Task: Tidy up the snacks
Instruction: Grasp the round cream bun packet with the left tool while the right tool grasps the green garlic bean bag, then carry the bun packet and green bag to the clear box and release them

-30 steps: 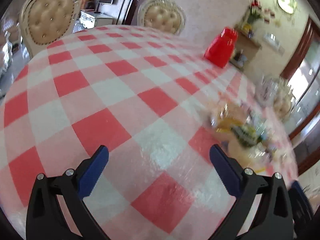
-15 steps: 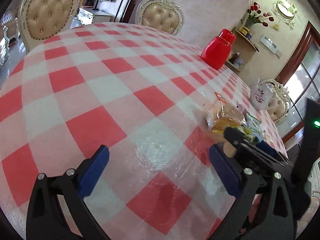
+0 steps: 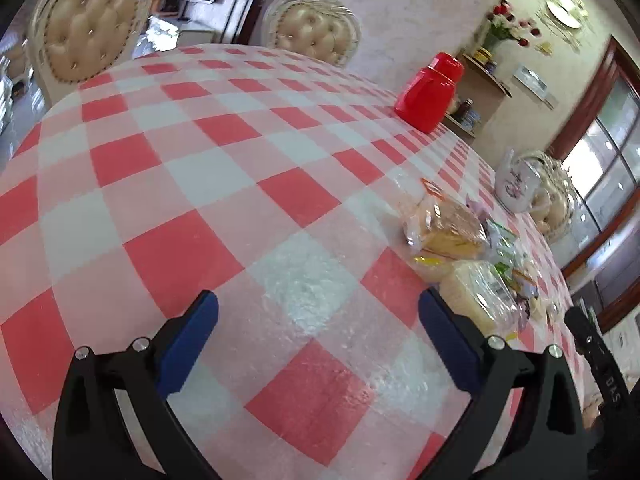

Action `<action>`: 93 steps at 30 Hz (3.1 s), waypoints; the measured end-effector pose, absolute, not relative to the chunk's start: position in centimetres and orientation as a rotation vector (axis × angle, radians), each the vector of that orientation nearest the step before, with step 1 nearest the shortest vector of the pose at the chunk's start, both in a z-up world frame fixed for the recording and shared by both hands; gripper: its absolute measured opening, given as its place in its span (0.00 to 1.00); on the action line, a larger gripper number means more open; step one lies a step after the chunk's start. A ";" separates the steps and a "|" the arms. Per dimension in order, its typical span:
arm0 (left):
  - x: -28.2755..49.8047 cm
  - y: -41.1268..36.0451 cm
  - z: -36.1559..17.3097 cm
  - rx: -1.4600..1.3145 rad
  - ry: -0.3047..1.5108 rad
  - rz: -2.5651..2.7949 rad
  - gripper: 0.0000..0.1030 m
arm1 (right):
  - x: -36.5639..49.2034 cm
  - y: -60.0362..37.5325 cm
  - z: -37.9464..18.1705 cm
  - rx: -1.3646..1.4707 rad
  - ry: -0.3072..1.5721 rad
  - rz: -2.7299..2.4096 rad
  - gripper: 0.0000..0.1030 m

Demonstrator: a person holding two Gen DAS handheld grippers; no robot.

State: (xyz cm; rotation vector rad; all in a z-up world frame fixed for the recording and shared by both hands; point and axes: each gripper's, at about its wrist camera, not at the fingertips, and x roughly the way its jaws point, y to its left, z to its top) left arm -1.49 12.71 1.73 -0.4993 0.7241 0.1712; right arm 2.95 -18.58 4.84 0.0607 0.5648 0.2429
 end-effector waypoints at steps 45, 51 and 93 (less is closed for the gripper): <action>-1.2 0.9 2.5 -0.394 0.715 0.002 0.64 | 1.7 -27.3 1.1 0.483 0.666 0.114 0.42; -4.5 2.2 2.6 -0.392 0.718 -0.005 0.64 | -3.5 -24.7 1.5 0.405 0.674 0.178 0.42; -20.4 13.4 3.8 -0.153 0.816 0.049 0.64 | -15.1 -9.8 2.9 0.079 0.719 0.498 0.42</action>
